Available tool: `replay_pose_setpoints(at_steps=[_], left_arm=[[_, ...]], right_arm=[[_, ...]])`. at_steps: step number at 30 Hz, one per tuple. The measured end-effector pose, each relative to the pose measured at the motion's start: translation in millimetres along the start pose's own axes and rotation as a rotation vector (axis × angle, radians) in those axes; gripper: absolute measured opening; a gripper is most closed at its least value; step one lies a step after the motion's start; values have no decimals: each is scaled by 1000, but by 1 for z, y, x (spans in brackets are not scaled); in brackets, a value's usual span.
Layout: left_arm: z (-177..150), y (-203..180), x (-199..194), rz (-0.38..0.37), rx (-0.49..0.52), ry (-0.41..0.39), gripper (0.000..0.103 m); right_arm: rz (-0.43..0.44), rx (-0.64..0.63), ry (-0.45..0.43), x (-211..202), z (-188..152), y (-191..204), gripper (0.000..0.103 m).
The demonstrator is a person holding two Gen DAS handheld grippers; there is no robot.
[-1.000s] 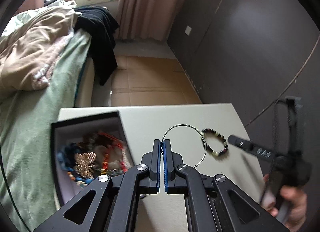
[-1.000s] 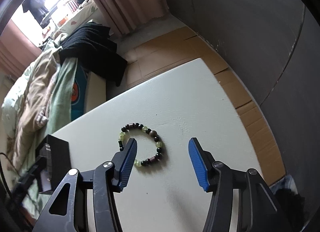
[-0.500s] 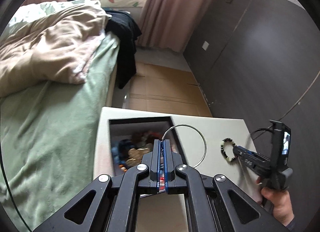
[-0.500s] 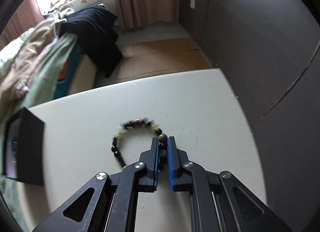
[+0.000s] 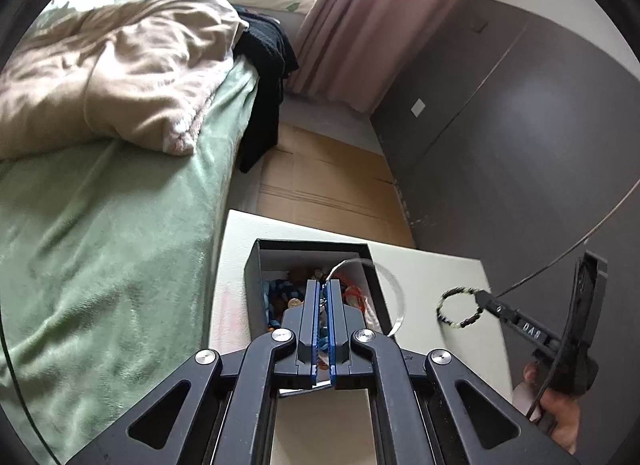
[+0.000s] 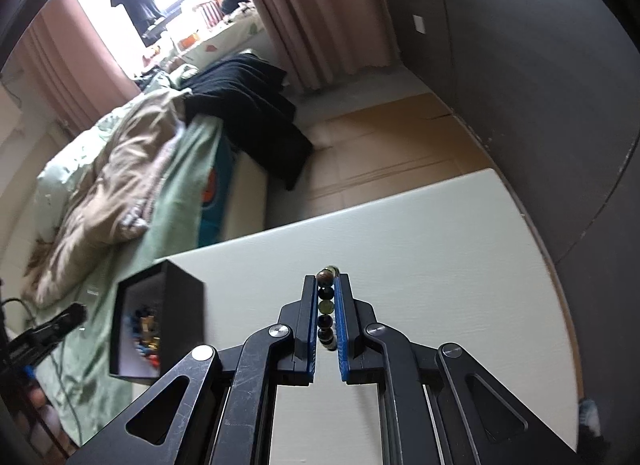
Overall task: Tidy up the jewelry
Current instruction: 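Lower the hoop and bead bracelet into the box and open both grippers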
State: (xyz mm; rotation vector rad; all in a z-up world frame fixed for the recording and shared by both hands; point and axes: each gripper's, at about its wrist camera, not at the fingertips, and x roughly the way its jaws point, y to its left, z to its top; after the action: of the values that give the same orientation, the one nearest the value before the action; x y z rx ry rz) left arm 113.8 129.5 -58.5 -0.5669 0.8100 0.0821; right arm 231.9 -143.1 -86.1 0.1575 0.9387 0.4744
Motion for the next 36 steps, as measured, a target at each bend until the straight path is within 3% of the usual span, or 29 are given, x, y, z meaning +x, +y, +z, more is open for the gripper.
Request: replay_pose_setpoints(at_steps=[3, 6, 8, 10, 11, 18, 25, 30, 32, 33, 34, 36], left_arm=[[3, 8, 9, -91, -67, 47, 8], [3, 13, 15, -97, -103, 87, 22], [4, 14, 10, -79, -98, 64, 53], [5, 14, 0, -74, -92, 23, 75], [6, 15, -3, -70, -89, 8, 79], [14, 27, -14, -17, -96, -30, 80], [15, 31, -20, 24, -85, -61, 80], [14, 34, -21, 2, -94, -68, 80], [13, 35, -21, -5, -96, -70, 80], [13, 35, -22, -1, -95, -73, 80], [13, 35, -22, 9, -94, -75, 80], [13, 36, -24, 22, -96, -77, 80]], right_arm=[[23, -29, -19, -1, 0, 15, 10], [50, -43, -28, -4, -3, 23, 10], [80, -44, -40, -8, -4, 29, 10], [115, -42, -55, -13, -4, 33, 10], [141, -40, -66, -17, -4, 36, 10], [279, -61, -110, -35, -6, 68, 10], [350, -97, -100, -27, -12, 105, 10], [370, -94, -133, -22, -14, 124, 11], [348, -88, -86, -15, -13, 127, 33], [338, -80, -70, -12, -14, 125, 58], [333, -58, -80, -13, -15, 120, 64], [340, -26, -81, -13, -15, 110, 64]])
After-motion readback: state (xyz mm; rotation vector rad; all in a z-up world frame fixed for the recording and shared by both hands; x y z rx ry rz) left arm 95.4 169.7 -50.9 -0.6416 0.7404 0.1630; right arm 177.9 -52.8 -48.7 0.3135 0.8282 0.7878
